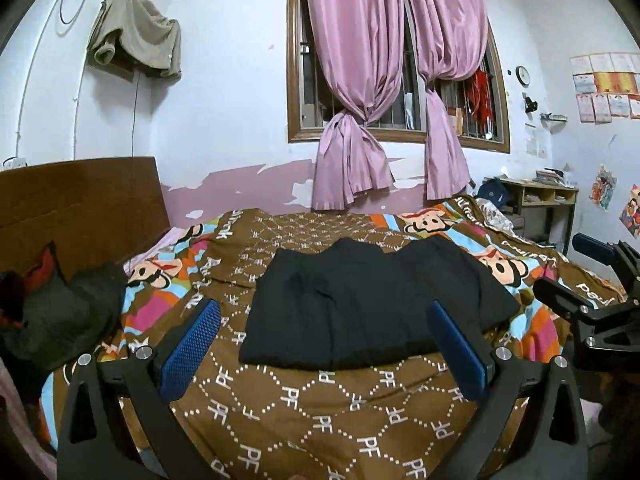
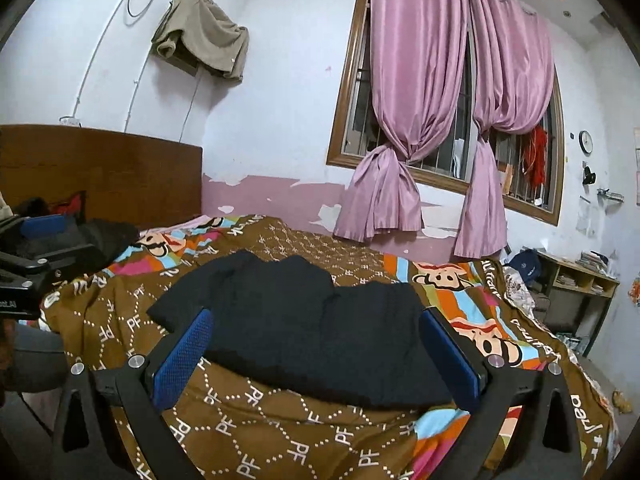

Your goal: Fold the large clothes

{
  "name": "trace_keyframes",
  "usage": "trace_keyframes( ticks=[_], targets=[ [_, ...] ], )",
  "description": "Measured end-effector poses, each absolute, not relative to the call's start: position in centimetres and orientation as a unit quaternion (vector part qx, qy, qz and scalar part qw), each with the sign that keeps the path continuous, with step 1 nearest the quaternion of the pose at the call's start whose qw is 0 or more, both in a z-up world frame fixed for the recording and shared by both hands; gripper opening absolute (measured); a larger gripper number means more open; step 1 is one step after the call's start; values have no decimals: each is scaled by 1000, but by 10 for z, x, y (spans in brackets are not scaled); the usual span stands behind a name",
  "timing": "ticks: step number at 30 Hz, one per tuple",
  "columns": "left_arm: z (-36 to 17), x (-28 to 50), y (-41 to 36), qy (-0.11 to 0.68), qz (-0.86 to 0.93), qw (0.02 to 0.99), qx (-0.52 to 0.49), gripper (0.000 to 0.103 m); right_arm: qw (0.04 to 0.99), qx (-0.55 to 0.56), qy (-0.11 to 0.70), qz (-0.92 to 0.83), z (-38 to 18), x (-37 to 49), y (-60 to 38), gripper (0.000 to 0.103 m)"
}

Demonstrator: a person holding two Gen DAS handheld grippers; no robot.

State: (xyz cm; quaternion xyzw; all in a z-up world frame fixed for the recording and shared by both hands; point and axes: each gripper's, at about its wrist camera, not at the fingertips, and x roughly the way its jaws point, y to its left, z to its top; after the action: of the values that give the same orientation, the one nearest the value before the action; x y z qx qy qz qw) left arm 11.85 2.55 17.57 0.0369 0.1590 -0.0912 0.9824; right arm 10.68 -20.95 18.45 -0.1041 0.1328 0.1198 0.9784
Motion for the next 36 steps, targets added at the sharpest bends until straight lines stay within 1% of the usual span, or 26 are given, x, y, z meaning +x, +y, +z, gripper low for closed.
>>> trace_keyframes(
  ticks=[5,9,16,22,26,36],
  targets=[
    [167,113,28,168,-81,982,30,101,979,-93,145,111,178,103,-215,103],
    [156,116,28,185,-68,980,33,101,976,-70,177,107,167,104,-219,103],
    [138,122,28,220,-66,973,28,101,968,-71,218,102,149,110,-219,103],
    [122,128,22,250,-54,966,44,101,960,-53,260,94,135,121,-224,103],
    [120,127,22,255,-57,965,35,101,958,-42,269,87,132,123,-229,103],
    [117,129,19,257,-55,964,48,101,957,-42,273,85,131,125,-231,103]
  ],
)
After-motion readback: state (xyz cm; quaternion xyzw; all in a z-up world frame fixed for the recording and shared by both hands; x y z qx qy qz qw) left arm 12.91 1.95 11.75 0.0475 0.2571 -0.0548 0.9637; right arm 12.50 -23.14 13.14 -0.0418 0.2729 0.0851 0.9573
